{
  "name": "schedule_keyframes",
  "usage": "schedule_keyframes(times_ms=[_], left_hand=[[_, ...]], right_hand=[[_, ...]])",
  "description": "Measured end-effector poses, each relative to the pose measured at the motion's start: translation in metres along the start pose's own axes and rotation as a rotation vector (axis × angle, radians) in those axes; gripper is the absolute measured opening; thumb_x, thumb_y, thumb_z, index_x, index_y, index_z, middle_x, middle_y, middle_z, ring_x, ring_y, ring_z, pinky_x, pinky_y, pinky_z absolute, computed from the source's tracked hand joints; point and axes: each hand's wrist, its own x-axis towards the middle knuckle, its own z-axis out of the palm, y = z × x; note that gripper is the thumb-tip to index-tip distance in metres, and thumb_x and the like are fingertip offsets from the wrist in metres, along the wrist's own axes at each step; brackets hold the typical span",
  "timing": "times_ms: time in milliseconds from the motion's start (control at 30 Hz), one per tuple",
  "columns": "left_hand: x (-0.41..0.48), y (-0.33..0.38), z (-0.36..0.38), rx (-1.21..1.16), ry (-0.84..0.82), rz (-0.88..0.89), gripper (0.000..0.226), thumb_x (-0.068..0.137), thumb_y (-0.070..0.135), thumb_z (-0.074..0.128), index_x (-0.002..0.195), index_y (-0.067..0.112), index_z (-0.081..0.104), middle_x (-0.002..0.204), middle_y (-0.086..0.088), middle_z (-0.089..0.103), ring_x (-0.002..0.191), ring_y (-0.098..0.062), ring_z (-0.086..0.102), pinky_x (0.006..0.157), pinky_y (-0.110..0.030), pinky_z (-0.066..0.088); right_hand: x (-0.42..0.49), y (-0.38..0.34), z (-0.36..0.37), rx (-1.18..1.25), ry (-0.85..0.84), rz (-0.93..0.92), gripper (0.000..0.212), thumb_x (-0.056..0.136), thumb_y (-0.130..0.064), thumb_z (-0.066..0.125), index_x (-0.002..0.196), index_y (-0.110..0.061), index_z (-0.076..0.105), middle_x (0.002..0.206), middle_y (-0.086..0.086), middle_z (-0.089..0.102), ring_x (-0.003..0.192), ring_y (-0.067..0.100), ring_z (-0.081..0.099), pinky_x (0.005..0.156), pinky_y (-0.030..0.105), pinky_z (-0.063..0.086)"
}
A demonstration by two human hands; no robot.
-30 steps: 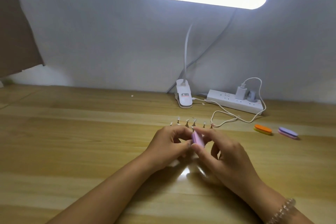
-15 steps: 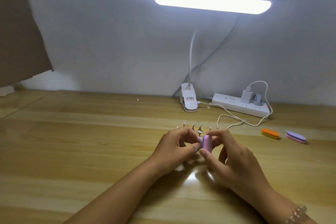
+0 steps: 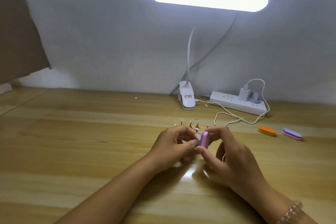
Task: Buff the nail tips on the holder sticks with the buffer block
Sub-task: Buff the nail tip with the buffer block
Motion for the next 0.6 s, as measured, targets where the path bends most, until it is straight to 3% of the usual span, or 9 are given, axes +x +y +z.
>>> schedule_keyframes(times_ms=[67,200,333,467,600], left_hand=[[0.000,-0.001,0.000,-0.001,-0.012,0.003,0.004,0.090,0.010,0.069,0.091,0.014,0.069,0.082,-0.001,0.073,0.063,-0.024,0.062,0.058,-0.032,0.050],[0.000,-0.001,0.001,-0.011,-0.003,-0.003,0.009,0.090,0.012,0.072,0.086,0.019,0.068,0.081,0.003,0.073,0.066,-0.018,0.062,0.058,-0.031,0.049],[0.000,-0.001,0.001,-0.015,-0.022,-0.008,0.010,0.092,0.004,0.065,0.091,0.013,0.068,0.078,0.002,0.072,0.062,-0.020,0.062,0.055,-0.027,0.048],[-0.001,-0.002,0.001,-0.058,-0.037,-0.014,0.007,0.095,0.008,0.065,0.092,0.015,0.067,0.085,0.004,0.073,0.069,-0.013,0.065,0.056,-0.027,0.050],[0.001,-0.005,0.001,-0.014,-0.058,0.007,0.013,0.096,0.011,0.062,0.103,0.014,0.072,0.088,0.007,0.072,0.066,-0.020,0.062,0.059,-0.036,0.051]], right_hand=[[0.001,-0.001,0.001,-0.014,-0.046,0.005,0.035,0.080,-0.047,0.068,0.107,-0.033,0.051,0.091,-0.023,0.063,0.054,0.006,0.057,0.051,0.029,0.047],[0.005,0.009,-0.001,0.067,0.064,0.114,0.031,0.079,-0.041,0.072,0.100,-0.027,0.054,0.087,-0.019,0.065,0.052,0.010,0.058,0.057,0.039,0.051],[0.001,-0.001,0.004,0.036,-0.038,0.001,0.034,0.080,-0.045,0.068,0.105,-0.028,0.053,0.091,-0.024,0.063,0.055,0.000,0.056,0.051,0.024,0.041],[0.007,0.011,0.000,0.122,0.051,0.141,0.029,0.081,-0.033,0.074,0.101,-0.026,0.055,0.088,-0.016,0.066,0.049,0.012,0.055,0.053,0.036,0.048],[0.005,0.002,0.002,0.053,-0.010,0.034,0.032,0.079,-0.043,0.071,0.106,-0.031,0.060,0.087,-0.019,0.066,0.054,0.004,0.055,0.054,0.031,0.048]])
